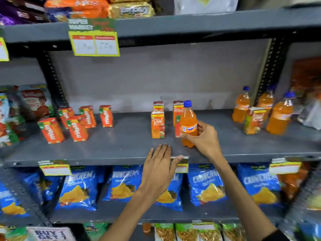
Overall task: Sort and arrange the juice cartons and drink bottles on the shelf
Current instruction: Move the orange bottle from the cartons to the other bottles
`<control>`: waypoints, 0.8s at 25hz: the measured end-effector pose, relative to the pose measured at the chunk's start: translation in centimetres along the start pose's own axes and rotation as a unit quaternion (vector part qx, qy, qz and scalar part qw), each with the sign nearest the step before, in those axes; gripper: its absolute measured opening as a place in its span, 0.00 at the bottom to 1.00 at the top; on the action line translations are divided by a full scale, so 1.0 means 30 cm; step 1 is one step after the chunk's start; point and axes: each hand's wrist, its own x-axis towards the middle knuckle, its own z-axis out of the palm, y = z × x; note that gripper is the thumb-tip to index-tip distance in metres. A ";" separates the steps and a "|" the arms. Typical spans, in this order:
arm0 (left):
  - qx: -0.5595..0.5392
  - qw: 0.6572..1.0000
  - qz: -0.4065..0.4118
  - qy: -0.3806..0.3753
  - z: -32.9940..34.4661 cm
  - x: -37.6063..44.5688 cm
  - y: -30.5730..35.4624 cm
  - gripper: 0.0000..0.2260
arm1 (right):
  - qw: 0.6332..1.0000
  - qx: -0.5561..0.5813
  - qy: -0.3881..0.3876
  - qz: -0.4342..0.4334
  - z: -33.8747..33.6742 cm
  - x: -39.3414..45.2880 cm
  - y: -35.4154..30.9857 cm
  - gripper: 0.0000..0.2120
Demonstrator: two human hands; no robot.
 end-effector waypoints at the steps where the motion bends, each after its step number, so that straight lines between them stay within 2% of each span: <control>1: -0.001 1.000 0.005 -0.008 0.015 0.018 0.046 0.40 | 1.000 -0.012 0.013 0.000 -0.059 0.008 0.015 0.21; 5: 0.012 0.999 0.032 -0.018 0.064 0.071 0.199 0.42 | 0.996 -0.035 0.082 0.002 -0.264 0.072 0.102 0.24; 9: 0.043 0.998 0.027 -0.027 0.103 0.091 0.268 0.41 | 0.993 -0.053 0.108 0.004 -0.379 0.141 0.178 0.24; 20: 0.072 0.996 0.025 -0.044 0.125 0.090 0.263 0.39 | 0.990 -0.063 0.117 0.055 -0.382 0.173 0.250 0.26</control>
